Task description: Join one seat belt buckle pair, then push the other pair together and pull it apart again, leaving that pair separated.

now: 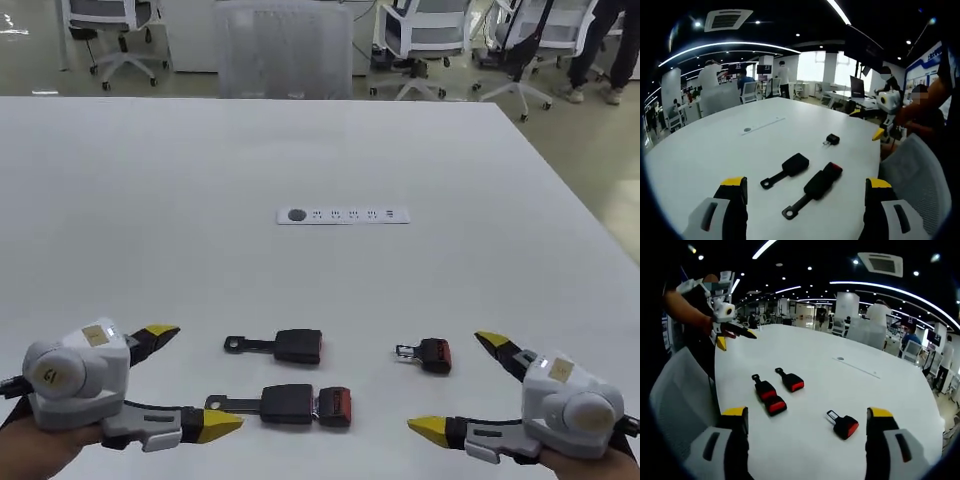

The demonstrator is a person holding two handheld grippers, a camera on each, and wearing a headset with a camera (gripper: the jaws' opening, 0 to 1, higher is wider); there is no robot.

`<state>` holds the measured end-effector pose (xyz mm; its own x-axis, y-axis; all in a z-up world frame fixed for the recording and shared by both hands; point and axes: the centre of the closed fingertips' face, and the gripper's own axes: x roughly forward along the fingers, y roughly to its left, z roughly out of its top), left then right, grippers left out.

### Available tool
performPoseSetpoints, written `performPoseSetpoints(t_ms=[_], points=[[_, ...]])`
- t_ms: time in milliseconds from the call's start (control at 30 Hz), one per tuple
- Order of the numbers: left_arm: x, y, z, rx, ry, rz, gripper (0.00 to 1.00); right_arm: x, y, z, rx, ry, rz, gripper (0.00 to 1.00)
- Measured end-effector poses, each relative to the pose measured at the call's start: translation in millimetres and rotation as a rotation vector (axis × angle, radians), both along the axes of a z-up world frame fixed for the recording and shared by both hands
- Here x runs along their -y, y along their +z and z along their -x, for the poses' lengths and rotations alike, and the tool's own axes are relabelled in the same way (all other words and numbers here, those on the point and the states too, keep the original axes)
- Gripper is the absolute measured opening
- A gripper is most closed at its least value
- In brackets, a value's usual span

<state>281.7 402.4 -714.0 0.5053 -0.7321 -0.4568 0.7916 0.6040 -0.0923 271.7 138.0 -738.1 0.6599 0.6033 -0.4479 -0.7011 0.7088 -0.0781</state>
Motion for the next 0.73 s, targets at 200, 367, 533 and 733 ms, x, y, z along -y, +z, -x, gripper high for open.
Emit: performPoseSetpoints(t_ms=[200, 367, 533, 733], points=[[3.4, -1.6, 10.6, 0.000, -0.014, -0.009, 1.00, -0.6, -1.0, 8.0, -0.010, 0.002, -0.015, 1.00], [2.9, -2.9, 17.0, -0.007, -0.003, -0.003, 1.00, -3.7, -5.0, 16.2, -0.016, 0.024, 0.007, 1.00], [-1.1, -8.3, 21.3, -0.012, -0.001, -0.004, 1.00, -4.5, -5.2, 18.8, -0.014, 0.021, -0.001, 1.00], [-3.7, -5.9, 16.6, -0.009, 0.014, 0.009, 1.00, -5.2, -5.6, 21.0, -0.015, 0.026, -0.011, 1.00]])
